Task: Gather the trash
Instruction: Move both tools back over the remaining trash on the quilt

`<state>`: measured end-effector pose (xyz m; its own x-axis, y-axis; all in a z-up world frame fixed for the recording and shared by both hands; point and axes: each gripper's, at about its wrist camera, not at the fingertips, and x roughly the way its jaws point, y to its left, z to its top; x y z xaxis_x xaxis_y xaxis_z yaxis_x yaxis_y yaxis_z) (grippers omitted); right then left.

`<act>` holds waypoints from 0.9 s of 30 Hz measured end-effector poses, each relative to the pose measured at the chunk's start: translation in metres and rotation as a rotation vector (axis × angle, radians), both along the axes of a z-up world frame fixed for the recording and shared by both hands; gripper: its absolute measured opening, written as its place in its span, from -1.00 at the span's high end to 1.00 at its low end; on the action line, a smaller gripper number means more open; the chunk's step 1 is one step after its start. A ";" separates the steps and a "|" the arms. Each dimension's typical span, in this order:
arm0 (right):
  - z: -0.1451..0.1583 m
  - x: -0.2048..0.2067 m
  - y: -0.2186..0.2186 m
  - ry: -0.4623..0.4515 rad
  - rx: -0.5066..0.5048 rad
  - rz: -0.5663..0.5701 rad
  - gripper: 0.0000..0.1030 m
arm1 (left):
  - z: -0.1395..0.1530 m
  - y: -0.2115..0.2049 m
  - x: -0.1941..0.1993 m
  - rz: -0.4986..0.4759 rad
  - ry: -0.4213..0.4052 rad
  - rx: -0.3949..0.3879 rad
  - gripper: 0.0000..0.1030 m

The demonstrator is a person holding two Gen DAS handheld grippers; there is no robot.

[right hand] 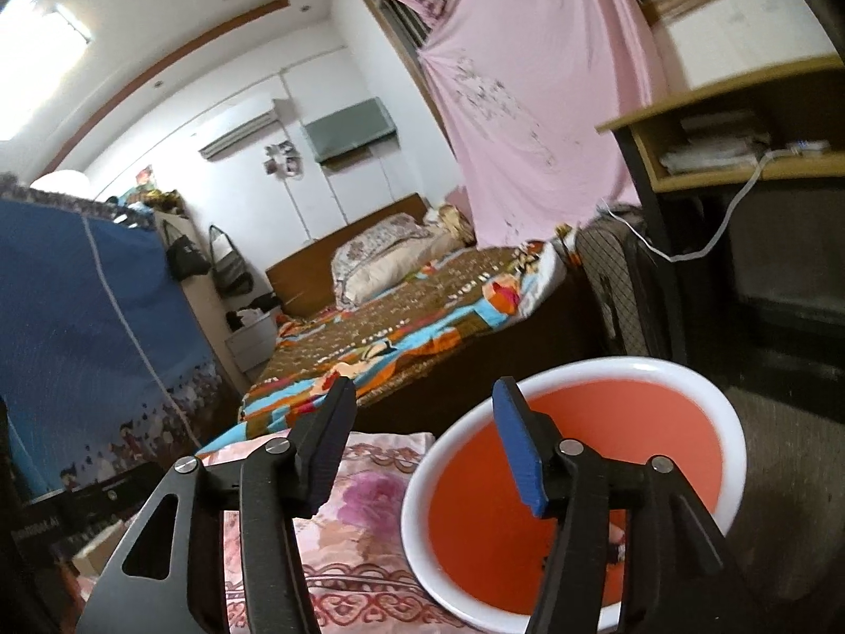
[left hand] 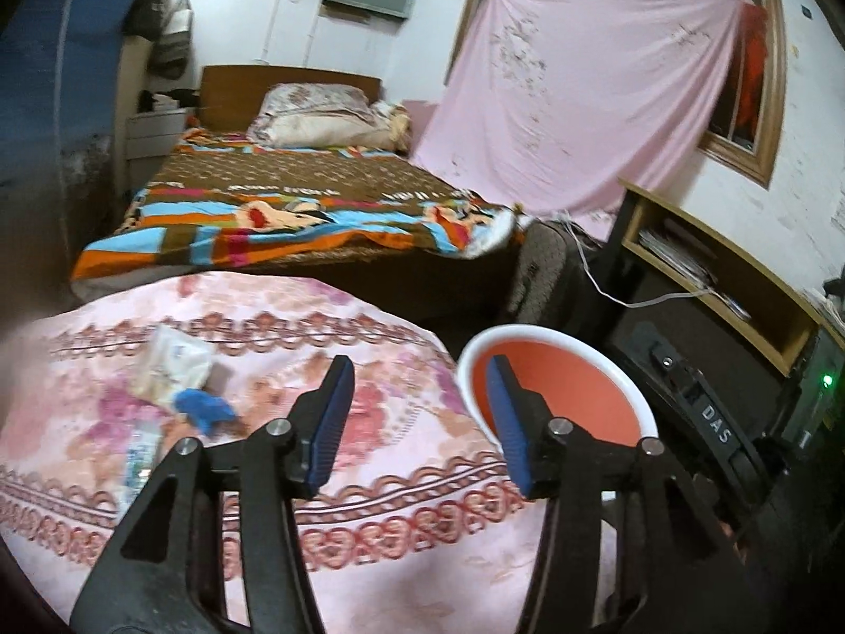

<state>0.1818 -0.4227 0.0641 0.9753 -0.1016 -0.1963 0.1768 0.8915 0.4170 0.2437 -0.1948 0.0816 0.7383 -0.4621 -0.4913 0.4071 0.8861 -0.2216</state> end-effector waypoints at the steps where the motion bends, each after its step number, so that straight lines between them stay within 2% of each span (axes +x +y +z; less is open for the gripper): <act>1: 0.001 0.000 0.003 -0.005 -0.010 0.004 -0.14 | 0.000 0.005 -0.001 0.012 -0.004 -0.004 0.23; 4: 0.004 0.001 0.013 -0.026 -0.037 0.021 -0.31 | 0.002 0.021 -0.003 0.053 -0.019 -0.013 0.13; 12: 0.010 0.002 0.031 -0.071 -0.077 0.065 -0.52 | 0.003 0.053 -0.015 0.147 -0.084 -0.011 -0.22; 17: 0.011 0.001 0.039 -0.086 -0.092 0.077 -0.65 | 0.003 0.071 -0.021 0.205 -0.116 -0.025 -0.55; 20: 0.012 0.000 0.045 -0.097 -0.107 0.085 -0.84 | 0.001 0.081 -0.026 0.252 -0.143 -0.022 -0.78; 22: 0.013 -0.001 0.048 -0.113 -0.115 0.091 -1.00 | -0.001 0.089 -0.030 0.280 -0.172 -0.026 -0.77; 27: 0.016 -0.006 0.061 -0.153 -0.146 0.116 -1.00 | -0.005 0.102 -0.038 0.317 -0.206 -0.019 -0.78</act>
<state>0.1759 -0.3619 0.0801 0.9993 -0.0040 -0.0363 0.0146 0.9549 0.2965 0.2060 -0.0924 0.0761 0.9285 -0.2030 -0.3110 0.1516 0.9716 -0.1817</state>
